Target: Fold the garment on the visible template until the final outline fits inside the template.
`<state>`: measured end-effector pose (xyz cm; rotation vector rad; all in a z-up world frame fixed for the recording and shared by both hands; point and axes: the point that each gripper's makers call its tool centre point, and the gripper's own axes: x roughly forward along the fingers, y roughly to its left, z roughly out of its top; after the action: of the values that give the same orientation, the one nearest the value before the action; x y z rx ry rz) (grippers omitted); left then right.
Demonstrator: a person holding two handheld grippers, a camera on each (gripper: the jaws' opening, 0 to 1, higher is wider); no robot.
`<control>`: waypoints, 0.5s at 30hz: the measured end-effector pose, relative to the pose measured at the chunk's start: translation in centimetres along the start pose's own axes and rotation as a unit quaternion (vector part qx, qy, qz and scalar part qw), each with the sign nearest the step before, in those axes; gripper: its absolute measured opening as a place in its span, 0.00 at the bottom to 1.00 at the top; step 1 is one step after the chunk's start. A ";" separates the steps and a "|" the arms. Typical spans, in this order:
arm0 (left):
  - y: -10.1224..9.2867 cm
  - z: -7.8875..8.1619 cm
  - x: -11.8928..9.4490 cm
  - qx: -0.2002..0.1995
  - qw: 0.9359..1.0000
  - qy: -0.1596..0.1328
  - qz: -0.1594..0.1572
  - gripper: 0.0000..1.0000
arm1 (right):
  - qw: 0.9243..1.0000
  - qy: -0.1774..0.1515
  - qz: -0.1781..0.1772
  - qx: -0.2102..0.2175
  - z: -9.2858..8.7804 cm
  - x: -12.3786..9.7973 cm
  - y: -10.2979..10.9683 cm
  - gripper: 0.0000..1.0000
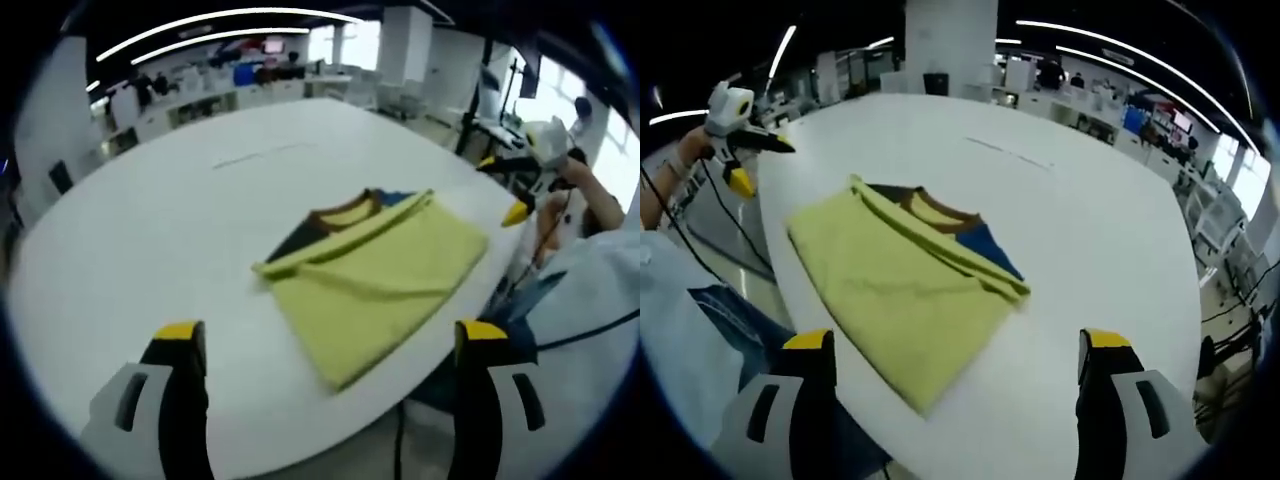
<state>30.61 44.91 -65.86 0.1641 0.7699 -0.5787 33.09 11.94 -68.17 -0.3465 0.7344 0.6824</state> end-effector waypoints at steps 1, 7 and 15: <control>0.0 0.0 0.0 0.000 1.000 0.000 0.000 0.99 | 1.000 0.000 0.000 0.001 0.0 0.0 0.0 1.00; -0.6 -0.3 -0.1 -0.009 1.000 -0.004 -0.010 0.99 | 1.000 0.007 -0.001 0.006 -0.8 -0.2 0.3 1.00; -0.8 -1.1 0.1 -0.016 1.000 0.002 -0.015 0.99 | 1.000 0.014 -0.001 0.017 -1.7 -0.2 0.6 1.00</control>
<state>29.55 44.57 -66.61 0.1245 0.7862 -0.5951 31.73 11.44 -69.30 -0.3268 0.7705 0.6640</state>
